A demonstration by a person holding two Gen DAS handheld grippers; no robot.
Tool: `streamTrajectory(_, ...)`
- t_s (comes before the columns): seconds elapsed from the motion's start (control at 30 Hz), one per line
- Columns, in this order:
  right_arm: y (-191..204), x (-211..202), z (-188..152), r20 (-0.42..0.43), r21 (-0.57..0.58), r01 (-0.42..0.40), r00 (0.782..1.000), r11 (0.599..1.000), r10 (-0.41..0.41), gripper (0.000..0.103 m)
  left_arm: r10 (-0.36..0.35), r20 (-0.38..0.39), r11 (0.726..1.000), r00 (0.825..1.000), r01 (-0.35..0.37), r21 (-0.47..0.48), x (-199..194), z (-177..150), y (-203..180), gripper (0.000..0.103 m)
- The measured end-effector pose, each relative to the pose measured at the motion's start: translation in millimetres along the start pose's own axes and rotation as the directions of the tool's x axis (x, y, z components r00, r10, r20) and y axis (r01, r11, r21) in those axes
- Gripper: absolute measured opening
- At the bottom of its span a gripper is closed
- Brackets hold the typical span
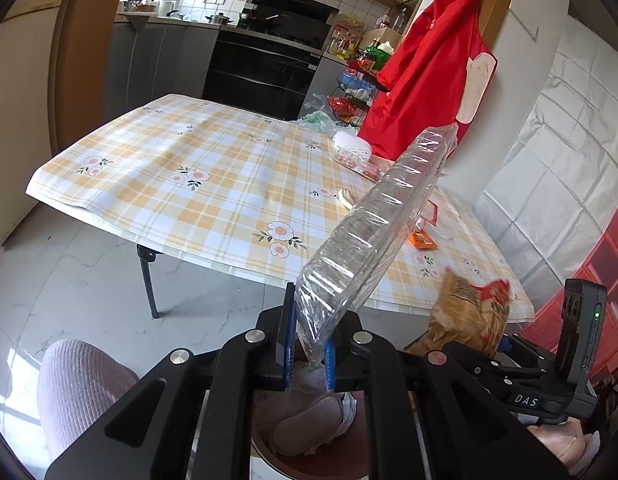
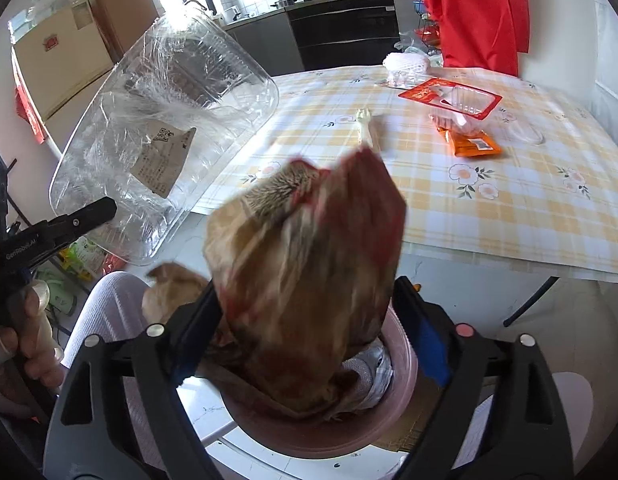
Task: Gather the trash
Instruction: 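Carry the paper bag and clear tray over the bin and open both grippers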
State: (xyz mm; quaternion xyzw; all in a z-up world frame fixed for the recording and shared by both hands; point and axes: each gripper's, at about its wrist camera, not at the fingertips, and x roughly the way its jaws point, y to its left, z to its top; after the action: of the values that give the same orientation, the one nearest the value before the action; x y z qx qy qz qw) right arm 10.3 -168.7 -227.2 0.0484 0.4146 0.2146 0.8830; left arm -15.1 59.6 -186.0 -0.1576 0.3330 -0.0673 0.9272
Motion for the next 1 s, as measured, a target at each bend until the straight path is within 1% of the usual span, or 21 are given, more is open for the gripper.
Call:
streamTrajectory(0.5, 0, 3, -1, -0.015, 0.004, -0.002, 1.000, 1.000, 0.002, 0.087, 0.002, -0.010, 1.000, 1.000, -0.002, 0.008, 3, -1, -2, 0.012)
streamTrajectory(0.6, -1, 1, 0, -0.002, 0.008, 0.013, 1.000, 1.000, -0.013, 0.090, -0.001, -0.011, 1.000, 1.000, 0.001, 0.014, 3, -1, -4, 0.012)
streamTrajectory(0.7, -6, -4, 1, 0.025, 0.024, 0.055, 0.998, 0.998, -0.056, 0.094, -0.002, -0.020, 1.000, 1.000, 0.002, 0.017, 5, -2, -5, 0.012)
streamTrajectory(0.77, -9, -11, 3, 0.060, 0.041, 0.094, 0.994, 0.995, -0.096, 0.095, -0.002, -0.030, 1.000, 1.000, 0.003, 0.020, 7, -3, -6, 0.012)
streamTrajectory(0.9, -23, -28, 7, 0.136, 0.105, 0.155, 0.976, 0.982, -0.168, 0.097, 0.000, -0.067, 1.000, 0.998, 0.002, 0.027, 14, -7, -8, 0.012)
streamTrajectory(1.0, -33, -38, 9, 0.171, 0.147, 0.185, 0.963, 0.972, -0.209, 0.097, 0.002, -0.098, 1.000, 0.995, 0.001, 0.028, 20, -10, -7, 0.012)
